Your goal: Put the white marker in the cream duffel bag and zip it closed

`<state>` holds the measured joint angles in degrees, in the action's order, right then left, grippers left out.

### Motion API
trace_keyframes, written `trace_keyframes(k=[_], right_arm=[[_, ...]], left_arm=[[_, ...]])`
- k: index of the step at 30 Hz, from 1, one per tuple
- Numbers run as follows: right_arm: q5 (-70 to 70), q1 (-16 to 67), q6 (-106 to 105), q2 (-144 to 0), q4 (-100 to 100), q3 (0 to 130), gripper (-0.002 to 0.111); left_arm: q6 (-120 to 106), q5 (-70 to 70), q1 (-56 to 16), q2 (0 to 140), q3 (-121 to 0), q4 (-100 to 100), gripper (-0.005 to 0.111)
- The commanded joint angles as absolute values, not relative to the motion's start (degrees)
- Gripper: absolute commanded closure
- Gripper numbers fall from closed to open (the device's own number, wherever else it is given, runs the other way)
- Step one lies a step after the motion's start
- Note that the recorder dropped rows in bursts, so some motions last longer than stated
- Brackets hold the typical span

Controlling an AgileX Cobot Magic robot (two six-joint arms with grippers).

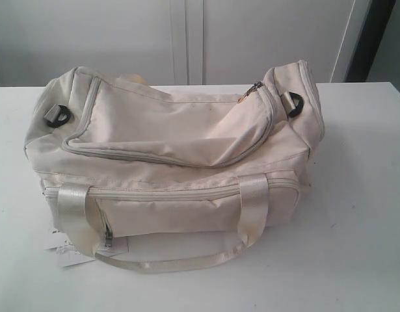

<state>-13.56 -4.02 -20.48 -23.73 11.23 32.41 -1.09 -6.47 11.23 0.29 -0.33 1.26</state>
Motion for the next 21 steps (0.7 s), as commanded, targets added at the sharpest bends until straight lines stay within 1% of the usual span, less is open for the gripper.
trace_keyframes(k=[1, 3, 21], right_arm=[[-13.8, -3.7, -20.8, -23.5, 11.1, 31.9, 0.108], [-13.8, -3.7, -20.8, -23.5, 11.1, 31.9, 0.108], [-13.8, -3.7, -20.8, -23.5, 11.1, 31.9, 0.108]], left_arm=[[-1.2, -9.7, 11.3, 0.0, 0.0, 2.3, 0.107], [-1.4, -13.0, 11.3, 0.0, 0.0, 2.3, 0.107], [-2.6, -12.1, 11.3, 0.0, 0.0, 2.3, 0.107]])
